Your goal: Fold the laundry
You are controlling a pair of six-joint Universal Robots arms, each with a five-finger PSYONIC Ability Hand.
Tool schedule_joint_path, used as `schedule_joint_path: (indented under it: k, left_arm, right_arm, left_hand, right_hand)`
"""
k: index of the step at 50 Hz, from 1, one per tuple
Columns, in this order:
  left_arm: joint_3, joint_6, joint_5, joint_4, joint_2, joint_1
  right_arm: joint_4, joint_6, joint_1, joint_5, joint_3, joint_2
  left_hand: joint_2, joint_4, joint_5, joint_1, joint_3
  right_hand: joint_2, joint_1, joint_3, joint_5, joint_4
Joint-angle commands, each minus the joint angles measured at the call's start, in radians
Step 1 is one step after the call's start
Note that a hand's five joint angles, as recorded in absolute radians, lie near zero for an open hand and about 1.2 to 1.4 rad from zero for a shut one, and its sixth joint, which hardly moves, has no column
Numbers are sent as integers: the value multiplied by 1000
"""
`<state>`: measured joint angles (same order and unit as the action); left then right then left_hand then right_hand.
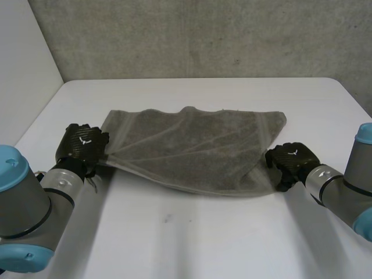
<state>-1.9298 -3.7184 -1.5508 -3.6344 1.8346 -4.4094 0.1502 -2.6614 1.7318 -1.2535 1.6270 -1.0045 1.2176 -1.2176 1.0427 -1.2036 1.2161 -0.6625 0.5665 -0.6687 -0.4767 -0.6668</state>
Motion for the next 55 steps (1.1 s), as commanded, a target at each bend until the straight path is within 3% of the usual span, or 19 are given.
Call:
schedule_joint_path:
  k: [1,14,24,33,37,44,49,53,55]
  left_arm:
    - [0,0,0,0,0,1]
    - [-5,-2,0,0,0,1]
    - [-5,-2,0,-1,0,1]
    - [-6,-6,2,5,0,2]
    - [-8,-9,2,20,0,5]
    - [-5,-17,3,137,-15,18]
    - [-8,-18,3,253,-38,42]
    - [-15,-18,3,366,-84,67]
    - [-46,-18,2,498,-144,80]
  right_arm:
    - [0,2,2,-7,-24,21]
    - [0,0,5,-23,-65,52]
    - [2,-5,5,-23,-79,46]
    - [-1,5,3,-29,-81,6]
    - [-50,59,0,-41,-72,-81]
    - [-316,276,-9,-116,-41,-221]
    - [-562,480,-34,-225,42,-354]
    - [-612,543,-58,-248,111,-439]
    - [-624,572,-70,-250,145,-470]
  left_hand:
    - [179,-179,179,-193,180]
    - [179,-179,179,-193,180]
    - [179,-179,179,-193,180]
    - [179,-179,179,-193,180]
    - [179,-179,179,-193,180]
    - [179,-179,179,-193,180]
    - [179,-179,179,-193,180]
    - [179,-179,179,-193,180]
    - [179,-179,179,-193,180]
  right_hand:
    - [-130,226,-124,-141,-126]
    - [-195,291,-188,-206,-190]
    - [-733,829,-727,-745,-729]
    - [-734,830,-728,-745,-729]
    - [-734,830,-728,-745,-729]
    - [-734,830,-728,-745,-729]
    - [-734,830,-728,-745,-729]
    - [-734,830,-728,-745,-729]
    - [-734,830,-728,-745,-729]
